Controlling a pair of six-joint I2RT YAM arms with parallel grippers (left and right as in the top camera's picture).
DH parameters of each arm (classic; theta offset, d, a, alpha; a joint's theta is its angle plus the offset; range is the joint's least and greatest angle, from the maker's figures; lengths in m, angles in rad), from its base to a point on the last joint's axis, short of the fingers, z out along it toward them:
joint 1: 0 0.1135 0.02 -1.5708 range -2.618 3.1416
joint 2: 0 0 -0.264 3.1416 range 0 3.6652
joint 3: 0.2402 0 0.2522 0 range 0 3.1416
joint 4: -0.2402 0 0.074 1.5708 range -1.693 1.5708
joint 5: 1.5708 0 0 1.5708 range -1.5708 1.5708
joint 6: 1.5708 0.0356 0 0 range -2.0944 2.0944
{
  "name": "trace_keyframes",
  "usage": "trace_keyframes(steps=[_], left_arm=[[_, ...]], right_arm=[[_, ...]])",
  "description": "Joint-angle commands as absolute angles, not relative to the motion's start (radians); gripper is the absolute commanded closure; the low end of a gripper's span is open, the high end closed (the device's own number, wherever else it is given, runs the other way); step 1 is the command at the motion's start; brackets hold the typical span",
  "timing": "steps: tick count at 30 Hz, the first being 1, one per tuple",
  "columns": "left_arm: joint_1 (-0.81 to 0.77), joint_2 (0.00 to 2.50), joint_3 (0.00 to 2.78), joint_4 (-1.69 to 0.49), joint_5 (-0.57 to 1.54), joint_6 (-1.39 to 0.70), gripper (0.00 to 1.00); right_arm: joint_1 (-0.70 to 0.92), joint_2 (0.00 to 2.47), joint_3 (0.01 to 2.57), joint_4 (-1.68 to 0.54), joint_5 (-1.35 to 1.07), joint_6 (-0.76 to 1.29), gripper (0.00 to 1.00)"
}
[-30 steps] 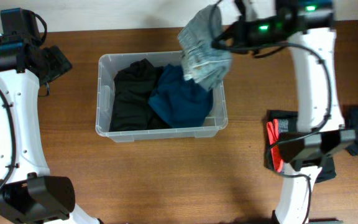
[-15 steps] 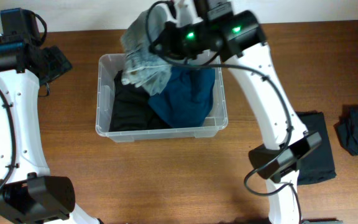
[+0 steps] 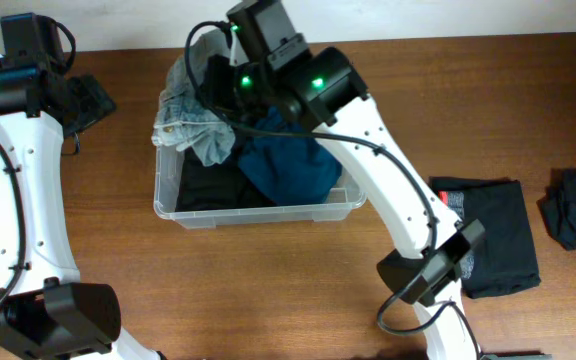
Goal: Pack container
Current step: 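Lift the denim garment with the right gripper and carry it over the bin, then lower the denim garment into the bin's left half with right gripper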
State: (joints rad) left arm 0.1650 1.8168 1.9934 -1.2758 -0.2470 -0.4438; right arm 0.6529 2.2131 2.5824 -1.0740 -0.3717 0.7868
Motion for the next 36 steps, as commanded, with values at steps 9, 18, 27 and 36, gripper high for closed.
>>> trace_keyframes(steps=[9, 18, 27, 36], left_arm=[[0.168, 1.797, 2.000, -1.277, -0.251, -0.456, 0.01], [0.168, 1.797, 2.000, -1.277, -0.251, -0.456, 0.01], [0.168, 1.797, 2.000, -1.277, -0.251, -0.456, 0.01], [0.168, 1.797, 2.000, -1.277, -0.251, -0.456, 0.01]], right_arm=[[0.669, 2.280, 2.601, -1.041, -0.382, 0.805, 0.96], [0.668, 2.298, 2.601, -0.936, -0.513, 0.759, 0.96], [0.667, 2.298, 2.584, -0.958, -0.522, 0.695, 0.95], [0.666, 2.298, 2.454, -0.976, -0.519, 0.696, 0.92]])
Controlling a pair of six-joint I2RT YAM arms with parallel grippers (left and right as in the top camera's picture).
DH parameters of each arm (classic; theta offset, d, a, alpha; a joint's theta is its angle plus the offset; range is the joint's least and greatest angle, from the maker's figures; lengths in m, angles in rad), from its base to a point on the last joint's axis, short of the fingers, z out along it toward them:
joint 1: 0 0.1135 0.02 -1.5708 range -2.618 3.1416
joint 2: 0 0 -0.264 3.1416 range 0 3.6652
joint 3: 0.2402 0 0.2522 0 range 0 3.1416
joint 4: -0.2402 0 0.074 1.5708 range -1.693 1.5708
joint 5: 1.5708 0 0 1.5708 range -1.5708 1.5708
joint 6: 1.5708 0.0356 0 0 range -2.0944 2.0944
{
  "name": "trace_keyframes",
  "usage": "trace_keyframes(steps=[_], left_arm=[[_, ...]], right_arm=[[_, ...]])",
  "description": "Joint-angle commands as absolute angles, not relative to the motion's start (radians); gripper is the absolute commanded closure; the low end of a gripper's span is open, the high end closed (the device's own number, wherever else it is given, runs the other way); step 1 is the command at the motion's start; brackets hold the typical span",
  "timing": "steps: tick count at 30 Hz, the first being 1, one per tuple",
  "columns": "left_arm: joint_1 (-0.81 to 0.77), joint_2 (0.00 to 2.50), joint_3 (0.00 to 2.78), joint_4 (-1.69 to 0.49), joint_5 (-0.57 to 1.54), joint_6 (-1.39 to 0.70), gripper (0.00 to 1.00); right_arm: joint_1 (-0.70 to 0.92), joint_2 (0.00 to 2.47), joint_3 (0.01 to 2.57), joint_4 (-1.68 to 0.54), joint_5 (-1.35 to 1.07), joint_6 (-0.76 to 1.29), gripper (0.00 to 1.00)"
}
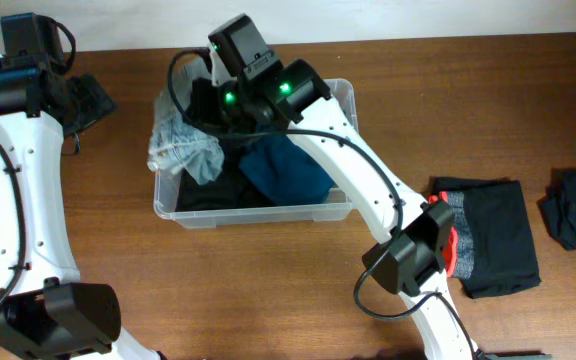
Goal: Pack container
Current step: 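Lower the denim garment into the bin's left half with right gripper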
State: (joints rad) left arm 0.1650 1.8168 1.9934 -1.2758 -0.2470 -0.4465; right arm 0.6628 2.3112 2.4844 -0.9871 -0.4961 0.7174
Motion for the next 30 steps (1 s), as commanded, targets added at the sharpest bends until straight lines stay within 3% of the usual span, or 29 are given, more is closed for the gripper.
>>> trace_keyframes(steps=[1, 5, 9, 12, 14, 16, 30], left_arm=[[0.168, 1.797, 2.000, -1.277, -0.251, -0.456, 0.01], [0.168, 1.797, 2.000, -1.277, -0.251, -0.456, 0.01], [0.168, 1.797, 2.000, -1.277, -0.251, -0.456, 0.01], [0.168, 1.797, 2.000, -1.277, -0.251, -0.456, 0.01], [0.168, 1.797, 2.000, -1.277, -0.251, -0.456, 0.01], [0.168, 1.797, 2.000, -1.277, -0.251, -0.456, 0.01], [0.168, 1.797, 2.000, -1.277, -0.251, -0.456, 0.01]], right_arm=[[0.666, 2.298, 2.441, -0.976, -0.517, 0.695, 0.92], [0.666, 2.298, 2.422, -1.016, -0.434, 0.687, 0.91], [0.665, 2.298, 2.422, -1.056, -0.379, 0.684, 0.81], [0.665, 2.298, 2.422, -1.111, -0.284, 0.684, 0.64], [0.665, 2.298, 2.422, -1.146, -0.220, 0.684, 0.43], [0.661, 2.298, 2.422, -1.185, -0.154, 0.684, 0.31], [0.598, 2.265, 2.431, -1.362, 0.131, 0.623, 0.29]])
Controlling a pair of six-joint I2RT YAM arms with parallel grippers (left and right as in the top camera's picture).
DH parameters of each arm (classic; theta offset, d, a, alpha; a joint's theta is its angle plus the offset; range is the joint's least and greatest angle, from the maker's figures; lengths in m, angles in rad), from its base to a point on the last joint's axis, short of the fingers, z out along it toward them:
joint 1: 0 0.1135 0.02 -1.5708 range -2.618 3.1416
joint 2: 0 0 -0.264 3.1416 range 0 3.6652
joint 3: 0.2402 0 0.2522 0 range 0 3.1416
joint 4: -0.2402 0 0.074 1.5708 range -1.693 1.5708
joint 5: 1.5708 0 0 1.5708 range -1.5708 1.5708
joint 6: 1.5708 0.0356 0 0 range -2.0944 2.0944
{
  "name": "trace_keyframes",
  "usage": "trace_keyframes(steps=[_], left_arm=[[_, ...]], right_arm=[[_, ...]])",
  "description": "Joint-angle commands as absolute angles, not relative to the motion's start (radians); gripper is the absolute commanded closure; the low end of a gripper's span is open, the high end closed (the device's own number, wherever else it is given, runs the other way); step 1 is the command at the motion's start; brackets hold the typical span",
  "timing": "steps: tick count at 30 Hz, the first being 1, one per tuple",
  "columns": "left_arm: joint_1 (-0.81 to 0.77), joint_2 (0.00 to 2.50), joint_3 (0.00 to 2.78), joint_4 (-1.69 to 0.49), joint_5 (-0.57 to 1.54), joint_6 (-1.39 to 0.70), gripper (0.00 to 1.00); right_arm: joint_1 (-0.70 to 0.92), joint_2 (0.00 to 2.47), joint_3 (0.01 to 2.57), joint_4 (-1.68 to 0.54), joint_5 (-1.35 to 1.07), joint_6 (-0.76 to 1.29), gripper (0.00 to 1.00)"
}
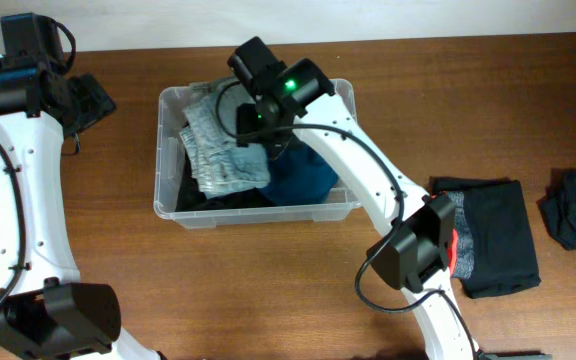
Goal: Pack container
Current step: 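Lower the denim garment into the bin's left half with right gripper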
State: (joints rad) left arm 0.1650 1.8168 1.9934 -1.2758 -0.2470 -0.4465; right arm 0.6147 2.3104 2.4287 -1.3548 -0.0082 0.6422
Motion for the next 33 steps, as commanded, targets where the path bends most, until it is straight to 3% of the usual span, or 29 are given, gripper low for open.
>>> trace_keyframes(steps=[1, 14, 17, 20, 23, 33], left_arm=[[0.168, 1.797, 2.000, -1.277, -0.251, -0.456, 0.00], [0.168, 1.797, 2.000, -1.277, -0.251, -0.456, 0.01], [0.168, 1.797, 2.000, -1.277, -0.251, -0.456, 0.01], [0.168, 1.797, 2.000, -1.277, -0.251, -0.456, 0.01], [0.168, 1.797, 2.000, -1.277, -0.251, -0.456, 0.01], [0.168, 1.797, 2.000, -1.277, -0.251, -0.456, 0.01]], right_arm=[[0.597, 2.259, 2.434, -1.362, 0.139, 0.609, 0.29], [0.587, 2.220, 2.502, -1.316, 0.166, 0.512, 0.25], [0.574, 2.220, 2.502, -1.294, 0.166, 0.512, 0.44], [0.557, 2.226, 2.502, -1.274, 0.155, 0.513, 0.74], [0.541, 2.236, 2.501, -1.261, 0.108, 0.512, 0.93], [0.514, 2.290, 2.442, -1.247, 0.032, 0.508, 0.96]])
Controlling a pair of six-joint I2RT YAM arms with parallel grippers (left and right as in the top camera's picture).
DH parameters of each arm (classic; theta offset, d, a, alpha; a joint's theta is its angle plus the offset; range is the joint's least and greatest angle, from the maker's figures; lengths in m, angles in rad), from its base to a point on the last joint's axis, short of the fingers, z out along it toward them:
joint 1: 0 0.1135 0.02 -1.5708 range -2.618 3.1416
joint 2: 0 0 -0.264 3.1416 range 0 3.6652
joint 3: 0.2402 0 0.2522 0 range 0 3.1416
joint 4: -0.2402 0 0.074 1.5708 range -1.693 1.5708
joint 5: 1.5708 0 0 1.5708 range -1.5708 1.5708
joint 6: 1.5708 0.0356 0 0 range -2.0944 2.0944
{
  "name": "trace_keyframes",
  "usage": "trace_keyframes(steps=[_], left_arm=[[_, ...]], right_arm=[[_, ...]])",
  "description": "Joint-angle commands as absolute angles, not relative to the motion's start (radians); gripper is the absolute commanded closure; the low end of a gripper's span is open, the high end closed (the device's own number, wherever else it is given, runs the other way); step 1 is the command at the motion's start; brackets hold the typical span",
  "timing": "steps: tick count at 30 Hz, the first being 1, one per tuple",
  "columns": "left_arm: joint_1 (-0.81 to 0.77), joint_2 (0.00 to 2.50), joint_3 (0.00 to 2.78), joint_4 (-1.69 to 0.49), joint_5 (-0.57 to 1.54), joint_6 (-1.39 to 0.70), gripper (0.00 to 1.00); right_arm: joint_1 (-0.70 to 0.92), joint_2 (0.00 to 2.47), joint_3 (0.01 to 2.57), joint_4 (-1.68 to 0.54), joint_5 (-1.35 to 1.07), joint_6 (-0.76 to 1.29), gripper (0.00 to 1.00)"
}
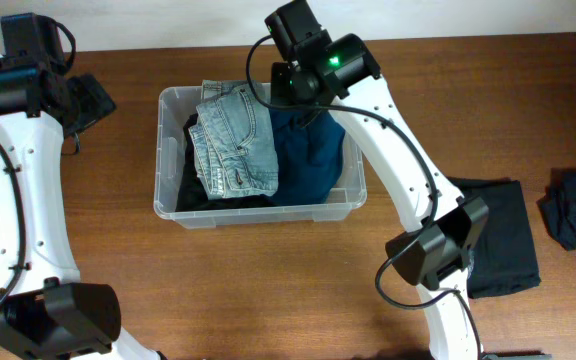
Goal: Pack container
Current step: 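Lower the denim garment into the bin's left half with right gripper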
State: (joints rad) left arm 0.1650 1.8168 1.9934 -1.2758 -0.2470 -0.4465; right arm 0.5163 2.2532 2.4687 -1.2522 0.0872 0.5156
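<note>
The clear plastic container [258, 214] stands at the table's middle. Light blue jeans [233, 140] lie folded in its left half, on top of a black garment [180, 182]. A dark teal garment [313, 155] fills the right half. My right gripper [286, 88] hangs over the container's back rim, next to the jeans' far edge; its fingers are hidden under the wrist. My left gripper [90, 100] rests far left on the table, away from the container, and its fingers are too dark to read.
A folded black garment [498, 240] with a red patch lies right of the container, partly under the right arm's base. A dark crumpled garment lies at the far right edge. The left arm runs down the table's left side.
The right gripper was over the container's middle with the jeans bunched below it; now it is at the back rim. The jeans lie flatter and longer in the left half. The left arm has not moved.
At first the jeans were bunched over the container's back left corner under the right gripper. Then they hung over the left wall. Then they lay bunched inside on the black garment, and now spread along the left half with the gripper drawn back.
</note>
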Motion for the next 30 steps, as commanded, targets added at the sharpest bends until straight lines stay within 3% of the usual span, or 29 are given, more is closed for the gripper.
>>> trace_keyframes(steps=[1, 16, 30], left_arm=[[0.168, 1.797, 2.000, -1.277, -0.250, -0.456, 0.00], [0.168, 1.797, 2.000, -1.277, -0.251, -0.456, 0.01], [0.168, 1.797, 2.000, -1.277, -0.251, -0.456, 0.01]], right_arm=[[0.515, 2.297, 2.436, -1.243, 0.019, 0.508, 0.96], [0.529, 2.388, 2.398, -1.161, -0.178, 0.512, 0.96], [0.590, 2.446, 2.378, -1.129, -0.191, 0.558, 0.96]])
